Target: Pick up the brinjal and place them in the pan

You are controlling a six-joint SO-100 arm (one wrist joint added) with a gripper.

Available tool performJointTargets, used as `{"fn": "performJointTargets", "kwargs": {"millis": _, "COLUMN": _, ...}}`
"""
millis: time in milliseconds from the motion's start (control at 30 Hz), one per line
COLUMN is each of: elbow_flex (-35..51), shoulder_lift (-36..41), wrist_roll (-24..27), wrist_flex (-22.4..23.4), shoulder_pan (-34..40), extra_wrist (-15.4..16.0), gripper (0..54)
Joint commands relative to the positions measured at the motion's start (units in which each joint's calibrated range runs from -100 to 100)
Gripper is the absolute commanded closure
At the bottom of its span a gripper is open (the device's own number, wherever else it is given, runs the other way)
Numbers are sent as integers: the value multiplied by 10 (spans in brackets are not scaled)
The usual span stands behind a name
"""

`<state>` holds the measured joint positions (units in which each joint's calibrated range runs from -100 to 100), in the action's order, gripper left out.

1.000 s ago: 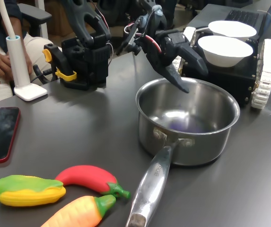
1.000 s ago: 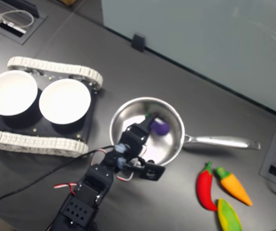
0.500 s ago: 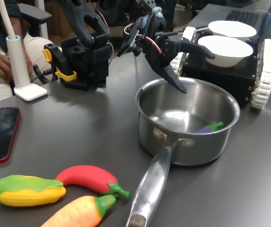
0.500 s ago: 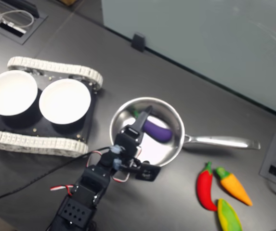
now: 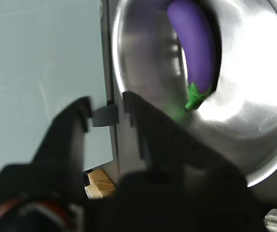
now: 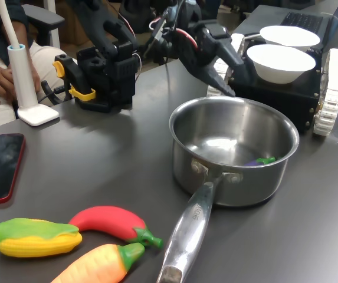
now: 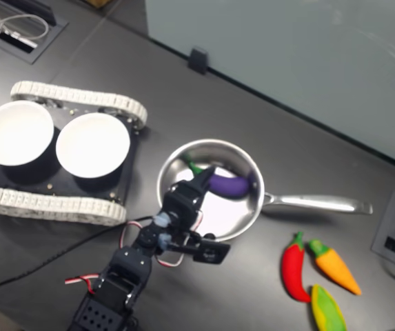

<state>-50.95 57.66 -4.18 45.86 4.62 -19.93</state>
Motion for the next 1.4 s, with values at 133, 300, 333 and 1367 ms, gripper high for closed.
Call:
{"fn": "performJointTargets", "kwargs": {"millis": 133, "elbow_flex": 33, "shoulder_lift": 89, "wrist_roll": 18, "wrist_flex": 6, "shoulder_pan": -1, "extra_wrist": 6, "gripper": 536}}
{"fn": "performJointTargets", "kwargs": {"millis": 300, "elbow_flex": 81, "shoulder_lift": 132, "wrist_roll": 24, "wrist_flex": 79, "shoulder_pan": 16, "extra_wrist": 6, "gripper": 536}}
{"fn": "performJointTargets", "kwargs": {"millis": 333, "elbow_flex": 92, "shoulder_lift": 141, "wrist_roll": 25, "wrist_flex": 95, "shoulder_pan": 23, "extra_wrist": 6, "gripper": 536}}
{"fn": "performJointTargets", "kwargs": {"millis": 1367, "elbow_flex": 15, "shoulder_lift": 378, "wrist_roll": 27, "wrist_flex": 318, "shoulder_pan": 57, "extra_wrist": 6, "gripper": 536}}
